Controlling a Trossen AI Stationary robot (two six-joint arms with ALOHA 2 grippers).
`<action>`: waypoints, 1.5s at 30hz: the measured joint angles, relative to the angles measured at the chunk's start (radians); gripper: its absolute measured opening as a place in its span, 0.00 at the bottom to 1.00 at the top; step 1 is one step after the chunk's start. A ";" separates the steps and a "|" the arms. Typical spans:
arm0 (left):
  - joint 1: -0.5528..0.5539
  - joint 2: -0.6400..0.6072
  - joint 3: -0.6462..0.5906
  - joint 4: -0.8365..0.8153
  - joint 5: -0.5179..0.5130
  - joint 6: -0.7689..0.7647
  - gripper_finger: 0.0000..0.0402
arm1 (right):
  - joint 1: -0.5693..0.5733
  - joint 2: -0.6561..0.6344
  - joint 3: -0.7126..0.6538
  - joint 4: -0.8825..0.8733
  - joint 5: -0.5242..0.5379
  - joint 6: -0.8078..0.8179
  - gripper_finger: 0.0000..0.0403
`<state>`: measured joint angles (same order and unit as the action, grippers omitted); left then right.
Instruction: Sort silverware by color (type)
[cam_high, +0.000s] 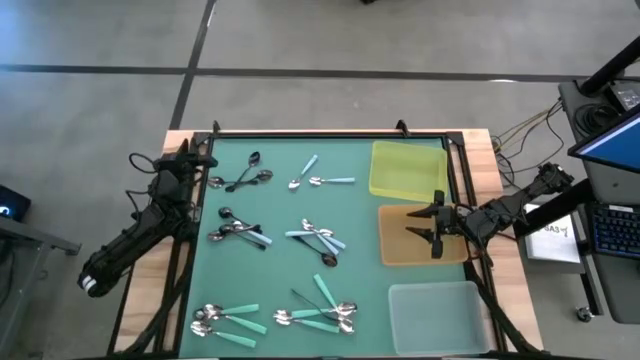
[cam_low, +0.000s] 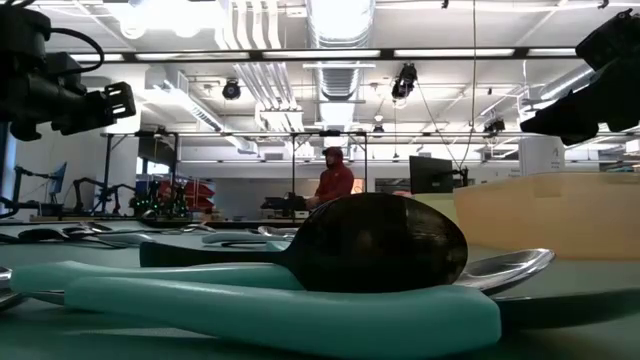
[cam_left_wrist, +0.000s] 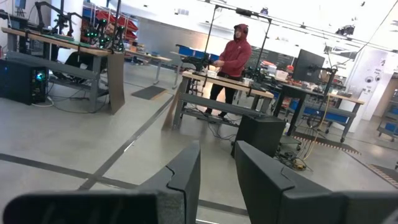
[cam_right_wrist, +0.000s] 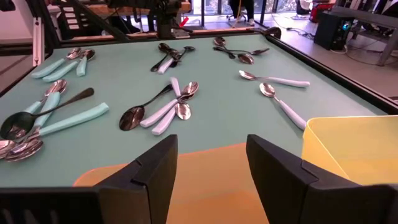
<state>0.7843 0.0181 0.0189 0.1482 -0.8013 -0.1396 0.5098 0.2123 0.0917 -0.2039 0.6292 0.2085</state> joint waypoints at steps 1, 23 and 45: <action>0.000 0.000 0.000 0.000 0.000 0.000 0.21 | 0.000 0.000 0.000 0.000 0.000 0.000 0.46; 0.000 0.000 0.000 0.000 0.000 0.000 0.21 | 0.000 0.025 -0.001 0.109 0.035 0.581 0.46; 0.000 0.000 0.000 0.000 0.000 0.000 0.21 | -0.095 0.273 -0.001 0.348 0.044 0.892 0.46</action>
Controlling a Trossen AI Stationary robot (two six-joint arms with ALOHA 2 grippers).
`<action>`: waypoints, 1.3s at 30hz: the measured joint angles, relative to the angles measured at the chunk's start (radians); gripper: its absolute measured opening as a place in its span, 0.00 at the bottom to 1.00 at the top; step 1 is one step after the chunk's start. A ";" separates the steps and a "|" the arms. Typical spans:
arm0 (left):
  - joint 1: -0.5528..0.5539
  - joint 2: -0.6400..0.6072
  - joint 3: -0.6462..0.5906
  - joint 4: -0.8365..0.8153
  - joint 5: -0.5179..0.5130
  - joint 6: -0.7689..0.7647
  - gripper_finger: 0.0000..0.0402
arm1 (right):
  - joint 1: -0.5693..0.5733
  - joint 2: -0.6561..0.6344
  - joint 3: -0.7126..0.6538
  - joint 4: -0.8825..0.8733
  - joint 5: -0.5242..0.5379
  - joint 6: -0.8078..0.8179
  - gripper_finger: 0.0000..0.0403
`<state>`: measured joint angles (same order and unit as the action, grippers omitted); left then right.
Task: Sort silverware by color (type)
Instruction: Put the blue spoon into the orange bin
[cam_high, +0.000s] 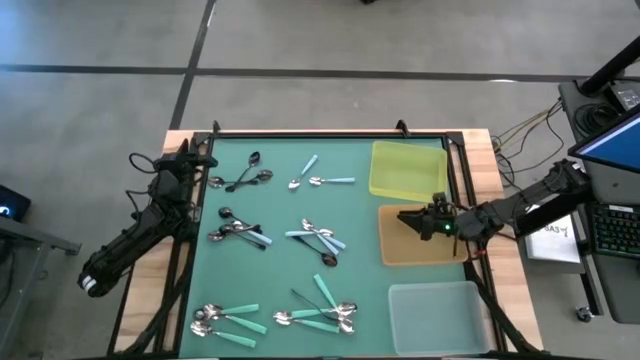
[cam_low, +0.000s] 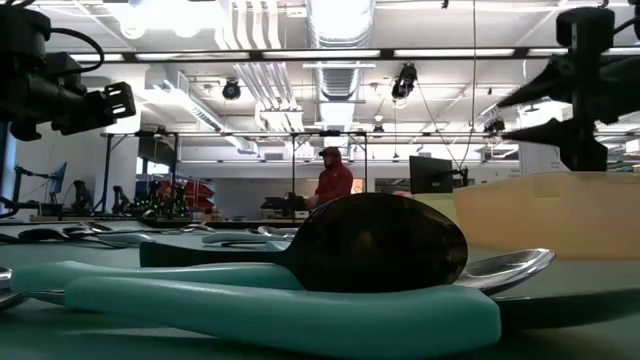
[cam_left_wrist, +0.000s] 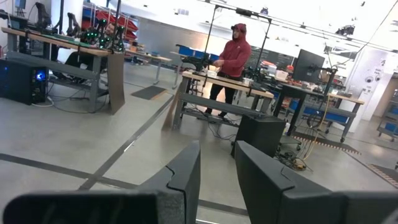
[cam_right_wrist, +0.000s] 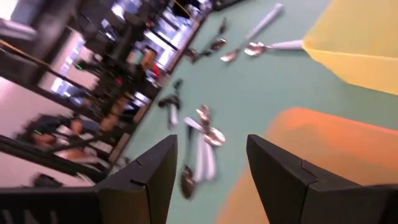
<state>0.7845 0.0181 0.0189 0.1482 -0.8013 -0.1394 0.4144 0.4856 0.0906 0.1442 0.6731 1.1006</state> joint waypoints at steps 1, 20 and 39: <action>0.000 0.000 0.000 0.000 0.000 0.000 0.21 | -0.003 0.005 0.000 0.042 0.000 0.000 0.46; 0.000 0.000 0.000 0.000 0.000 0.000 0.21 | -0.150 0.418 0.438 -0.167 -0.056 -0.132 0.46; 0.000 0.002 0.000 0.000 0.000 0.000 0.21 | -0.263 0.840 0.722 -0.203 -0.425 0.025 0.46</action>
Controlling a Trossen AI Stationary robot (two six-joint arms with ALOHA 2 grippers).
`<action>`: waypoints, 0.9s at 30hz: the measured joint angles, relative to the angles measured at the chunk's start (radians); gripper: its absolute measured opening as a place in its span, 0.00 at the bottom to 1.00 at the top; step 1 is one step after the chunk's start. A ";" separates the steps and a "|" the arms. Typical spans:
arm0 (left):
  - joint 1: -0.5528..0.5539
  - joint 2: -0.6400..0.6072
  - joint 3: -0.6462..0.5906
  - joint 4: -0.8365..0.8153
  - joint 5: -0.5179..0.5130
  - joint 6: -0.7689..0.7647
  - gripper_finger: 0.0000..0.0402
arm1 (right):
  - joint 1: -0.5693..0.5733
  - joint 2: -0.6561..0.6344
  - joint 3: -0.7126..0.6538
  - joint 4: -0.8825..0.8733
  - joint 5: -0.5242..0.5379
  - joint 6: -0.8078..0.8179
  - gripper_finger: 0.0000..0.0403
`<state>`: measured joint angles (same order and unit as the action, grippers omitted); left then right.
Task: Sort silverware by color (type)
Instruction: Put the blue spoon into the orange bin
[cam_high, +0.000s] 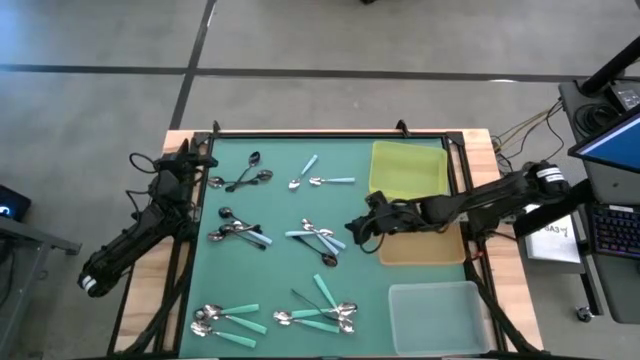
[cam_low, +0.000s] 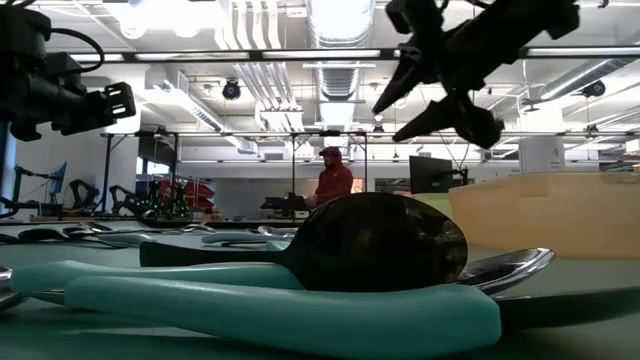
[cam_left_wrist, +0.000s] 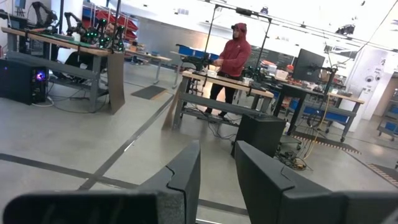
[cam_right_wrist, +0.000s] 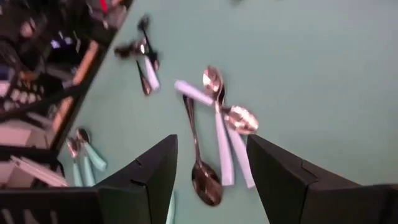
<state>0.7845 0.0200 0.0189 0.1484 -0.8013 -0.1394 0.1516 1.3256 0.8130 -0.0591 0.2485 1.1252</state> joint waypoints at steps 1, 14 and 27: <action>0.000 0.000 0.000 0.000 0.000 0.000 0.21 | 0.000 0.024 0.021 0.001 -0.014 -0.007 0.46; 0.000 0.000 0.000 0.000 0.000 0.000 0.21 | -0.002 0.332 0.392 -0.351 -0.076 -0.160 0.46; 0.000 0.000 0.000 0.000 0.000 0.000 0.21 | -0.004 0.635 0.697 -0.692 -0.126 -0.248 0.46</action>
<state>0.7841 0.0200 0.0189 0.1482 -0.8013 -0.1395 0.1474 1.9603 1.5102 -0.7506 0.1226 0.8768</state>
